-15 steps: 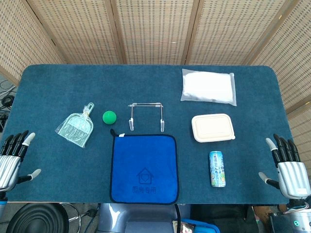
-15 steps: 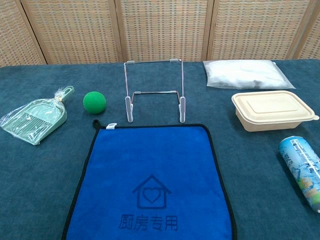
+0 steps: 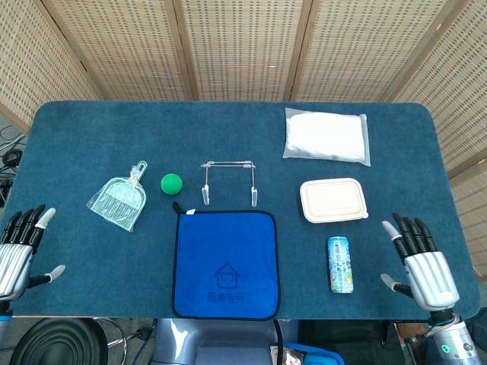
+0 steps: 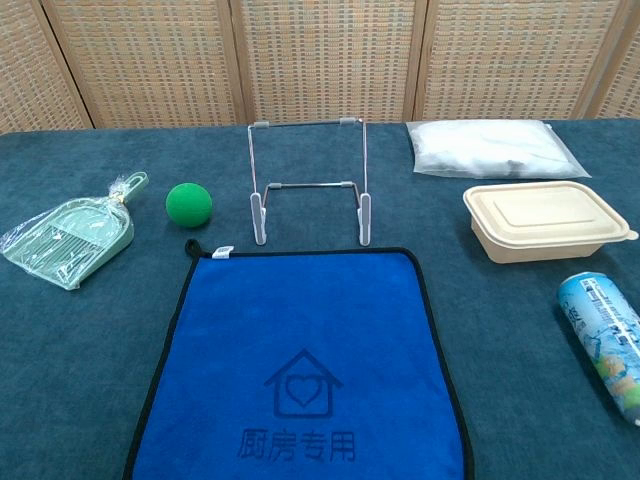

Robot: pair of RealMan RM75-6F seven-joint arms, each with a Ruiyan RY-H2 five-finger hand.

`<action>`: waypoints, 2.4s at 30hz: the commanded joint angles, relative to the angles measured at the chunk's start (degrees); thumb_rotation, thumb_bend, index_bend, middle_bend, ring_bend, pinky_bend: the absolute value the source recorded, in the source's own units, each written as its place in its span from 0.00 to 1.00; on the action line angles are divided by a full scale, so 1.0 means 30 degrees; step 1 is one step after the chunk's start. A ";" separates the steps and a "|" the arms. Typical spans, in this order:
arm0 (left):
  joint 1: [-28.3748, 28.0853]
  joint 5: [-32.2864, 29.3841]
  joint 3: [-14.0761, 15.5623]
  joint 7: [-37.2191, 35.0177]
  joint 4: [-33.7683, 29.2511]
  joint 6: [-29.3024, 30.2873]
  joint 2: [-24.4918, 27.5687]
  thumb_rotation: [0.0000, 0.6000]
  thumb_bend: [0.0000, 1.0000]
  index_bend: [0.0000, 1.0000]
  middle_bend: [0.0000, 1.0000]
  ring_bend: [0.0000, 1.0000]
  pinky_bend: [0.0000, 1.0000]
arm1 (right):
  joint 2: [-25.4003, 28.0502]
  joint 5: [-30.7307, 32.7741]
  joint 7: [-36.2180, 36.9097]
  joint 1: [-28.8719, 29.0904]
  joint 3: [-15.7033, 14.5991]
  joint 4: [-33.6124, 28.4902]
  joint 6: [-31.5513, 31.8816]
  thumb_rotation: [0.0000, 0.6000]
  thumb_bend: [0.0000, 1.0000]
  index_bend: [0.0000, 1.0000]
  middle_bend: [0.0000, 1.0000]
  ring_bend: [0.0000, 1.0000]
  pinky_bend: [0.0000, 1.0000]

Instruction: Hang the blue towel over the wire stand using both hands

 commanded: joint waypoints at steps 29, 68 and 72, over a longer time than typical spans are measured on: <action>0.0048 -0.0077 0.0027 0.0153 -0.0500 -0.0065 0.0130 1.00 0.00 0.00 0.00 0.00 0.00 | -0.7848 0.0691 -0.6305 0.9912 0.2232 0.1480 -1.1344 1.00 0.00 0.25 0.04 0.00 0.00; -0.0381 -0.0970 -0.0109 0.0191 -0.0552 -0.1146 0.0102 1.00 0.00 0.00 0.00 0.00 0.00 | -0.8941 -0.1816 -0.3087 1.0956 -0.1658 0.9166 -0.8305 1.00 0.00 0.26 0.05 0.00 0.00; -0.0432 -0.1020 -0.0094 0.0169 -0.0573 -0.1274 0.0138 1.00 0.00 0.00 0.00 0.00 0.00 | -0.9258 -0.1737 -0.3066 1.1006 -0.1691 0.9422 -0.8270 1.00 0.00 0.26 0.05 0.00 0.00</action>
